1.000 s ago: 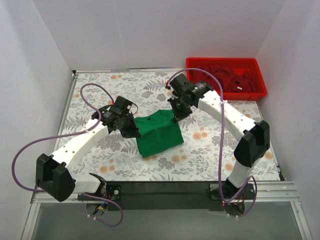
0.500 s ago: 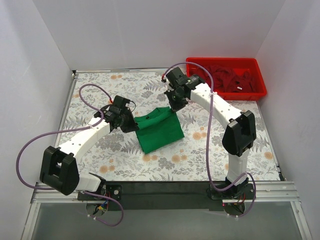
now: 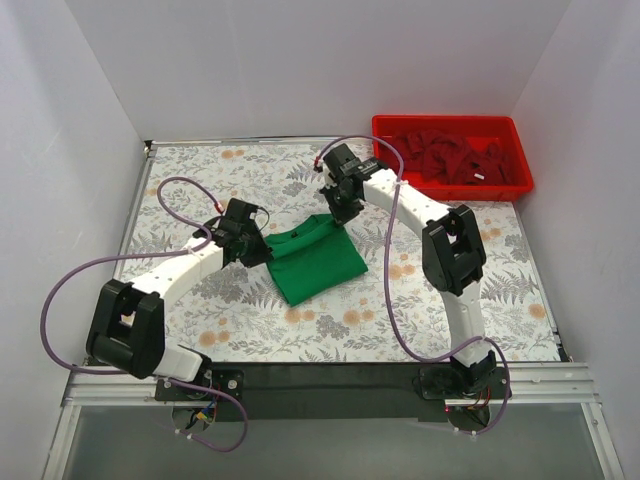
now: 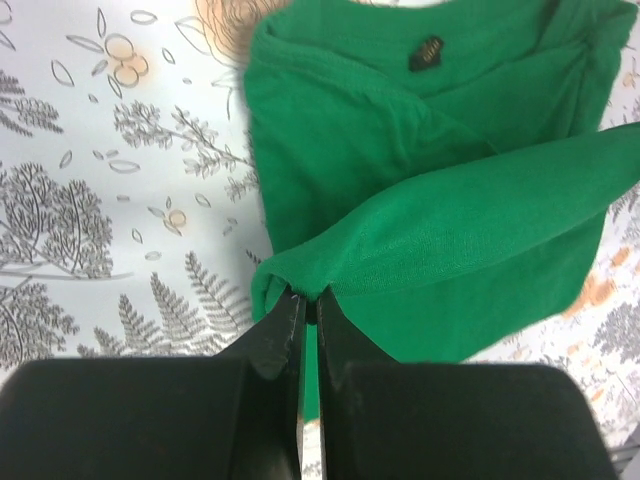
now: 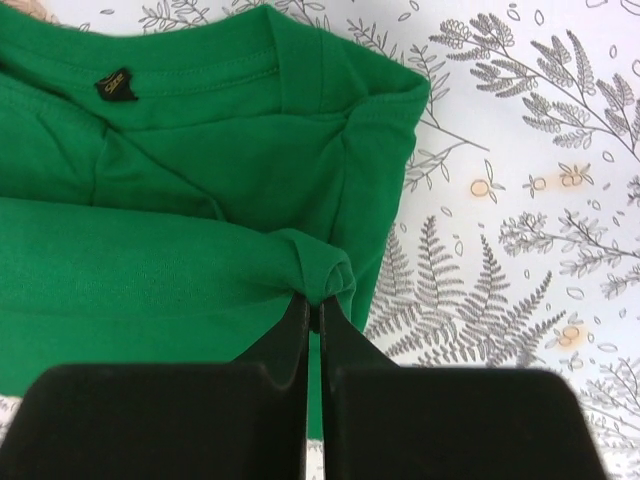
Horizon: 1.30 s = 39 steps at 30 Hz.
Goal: Fold and stack the t-shirts
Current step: Fold the tshirt
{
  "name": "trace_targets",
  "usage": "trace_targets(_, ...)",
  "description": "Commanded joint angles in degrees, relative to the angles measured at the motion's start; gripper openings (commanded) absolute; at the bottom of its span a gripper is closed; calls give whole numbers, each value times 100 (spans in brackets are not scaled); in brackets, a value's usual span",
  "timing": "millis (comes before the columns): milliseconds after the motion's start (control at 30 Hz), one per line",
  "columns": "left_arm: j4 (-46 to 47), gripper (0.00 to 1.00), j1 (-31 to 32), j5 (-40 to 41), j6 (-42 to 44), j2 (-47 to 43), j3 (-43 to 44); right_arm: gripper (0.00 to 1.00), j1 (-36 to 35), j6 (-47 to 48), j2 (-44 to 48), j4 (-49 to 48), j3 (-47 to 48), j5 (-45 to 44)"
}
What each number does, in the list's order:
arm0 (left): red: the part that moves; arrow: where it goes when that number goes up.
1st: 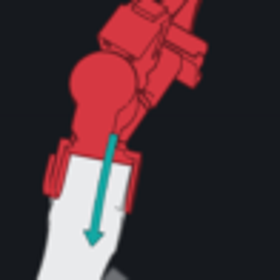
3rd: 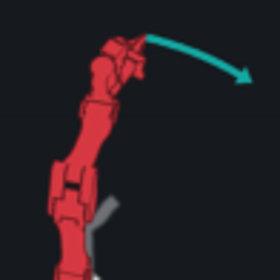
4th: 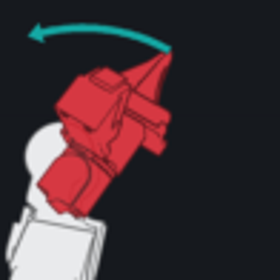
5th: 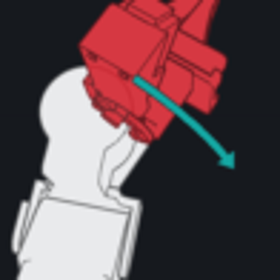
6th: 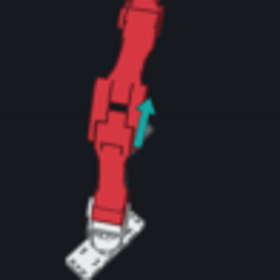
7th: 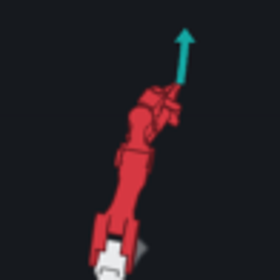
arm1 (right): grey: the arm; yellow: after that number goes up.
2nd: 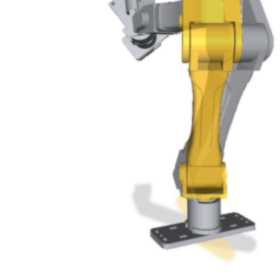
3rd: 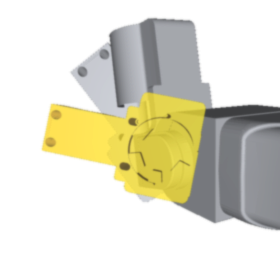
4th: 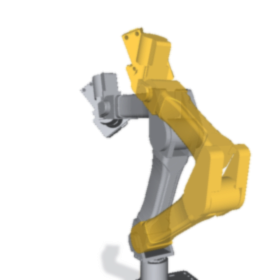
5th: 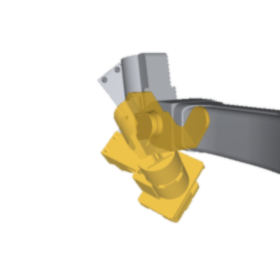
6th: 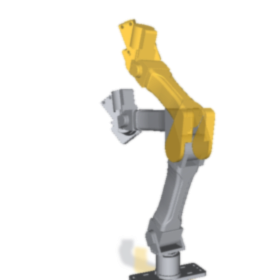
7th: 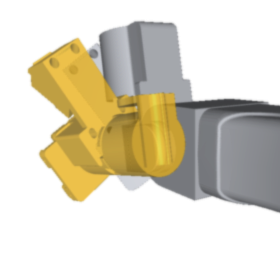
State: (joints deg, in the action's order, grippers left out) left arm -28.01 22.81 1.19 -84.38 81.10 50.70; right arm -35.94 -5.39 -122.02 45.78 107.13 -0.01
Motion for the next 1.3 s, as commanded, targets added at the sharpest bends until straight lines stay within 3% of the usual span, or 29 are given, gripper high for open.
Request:
trace_targets(0,401,0,-92,312,149,134,-51,1,122,56,46,-578,54,-43)
trace_targets(333,797,0,-127,364,422,564,63,1,351,-173,20,-886,-227,212)
trace_targets(433,858,1,-145,443,466,679,142,12,430,-252,-6,-957,-219,264)
trace_targets(533,911,15,-145,540,536,662,212,24,483,-322,55,-1071,-184,326)
trace_targets(567,946,26,-136,557,563,644,230,29,500,-340,81,-1097,-140,335)
trace_targets(667,1016,42,-145,540,764,425,265,36,527,-393,283,-1115,-201,326)
trace_targets(733,1069,58,-136,479,896,267,222,36,536,-454,503,-1185,-376,396)
trace_targets(967,1368,62,-127,197,1424,-217,-332,36,562,-647,1144,-2072,-1826,1204)
trace_targets(1267,1509,64,-145,900,1722,502,-122,36,632,-771,1637,-2749,-3145,1732)
